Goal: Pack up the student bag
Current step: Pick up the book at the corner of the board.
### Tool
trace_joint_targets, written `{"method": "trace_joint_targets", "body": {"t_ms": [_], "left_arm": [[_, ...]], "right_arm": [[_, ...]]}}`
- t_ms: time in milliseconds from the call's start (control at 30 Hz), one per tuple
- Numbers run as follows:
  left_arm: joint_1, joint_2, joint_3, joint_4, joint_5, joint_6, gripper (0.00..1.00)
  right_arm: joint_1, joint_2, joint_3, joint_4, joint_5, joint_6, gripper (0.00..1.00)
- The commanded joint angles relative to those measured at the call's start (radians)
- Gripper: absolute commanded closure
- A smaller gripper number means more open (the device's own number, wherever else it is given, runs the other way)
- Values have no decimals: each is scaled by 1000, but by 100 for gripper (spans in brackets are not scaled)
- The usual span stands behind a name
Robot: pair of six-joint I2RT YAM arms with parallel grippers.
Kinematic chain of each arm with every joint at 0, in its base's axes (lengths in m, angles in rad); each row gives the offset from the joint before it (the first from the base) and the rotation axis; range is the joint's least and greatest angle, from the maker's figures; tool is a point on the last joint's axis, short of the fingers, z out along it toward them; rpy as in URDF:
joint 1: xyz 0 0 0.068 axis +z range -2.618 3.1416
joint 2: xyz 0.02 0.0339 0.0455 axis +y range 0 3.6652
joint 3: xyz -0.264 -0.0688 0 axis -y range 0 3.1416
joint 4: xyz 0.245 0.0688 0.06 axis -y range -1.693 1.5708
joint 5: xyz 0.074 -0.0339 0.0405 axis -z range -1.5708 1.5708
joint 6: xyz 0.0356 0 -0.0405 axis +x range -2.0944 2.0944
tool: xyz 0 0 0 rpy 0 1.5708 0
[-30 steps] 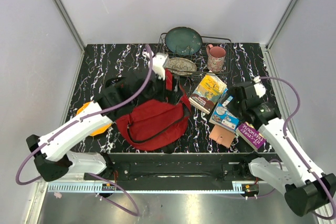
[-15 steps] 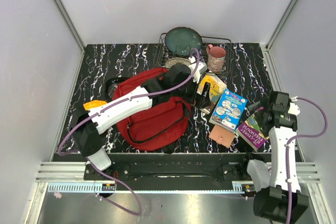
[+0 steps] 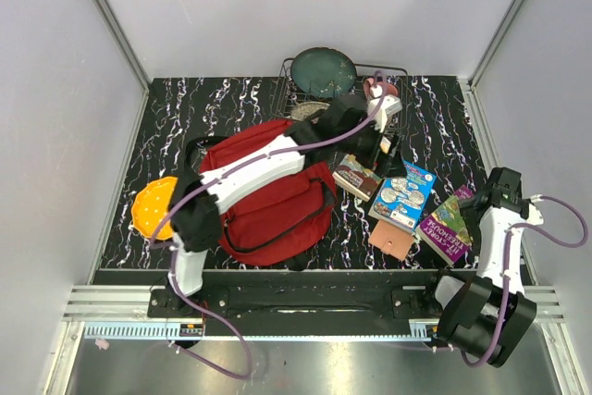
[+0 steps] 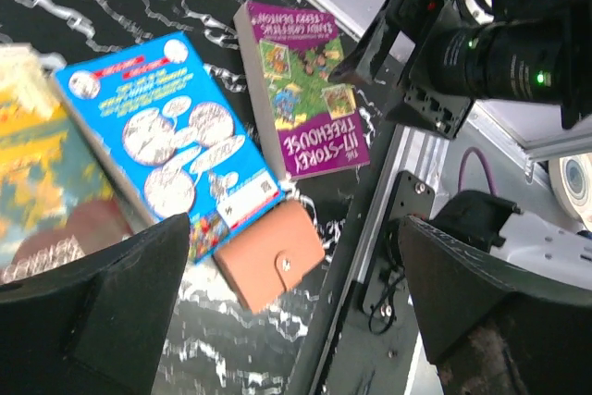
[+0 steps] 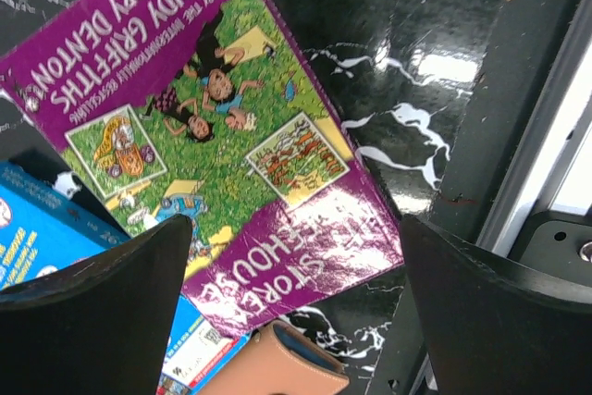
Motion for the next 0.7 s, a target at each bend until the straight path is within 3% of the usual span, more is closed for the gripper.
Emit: {"method": "trace_joint_targets", "body": {"t_ms": [0, 200, 367, 467, 667], "left_arm": [[3, 159, 187, 60, 131, 8, 1], [-2, 309, 238, 179, 150, -46, 1], [-11, 475, 314, 284, 163, -118, 1], [-30, 561, 397, 285, 202, -134, 1], [-63, 601, 384, 394, 214, -180, 1]], "right_arm": [[-18, 10, 9, 28, 110, 47, 0], [-81, 85, -19, 114, 90, 52, 0], [-242, 144, -114, 266, -83, 12, 0], [-261, 173, -141, 323, -135, -43, 0], [-261, 251, -166, 439, -362, -152, 1]]}}
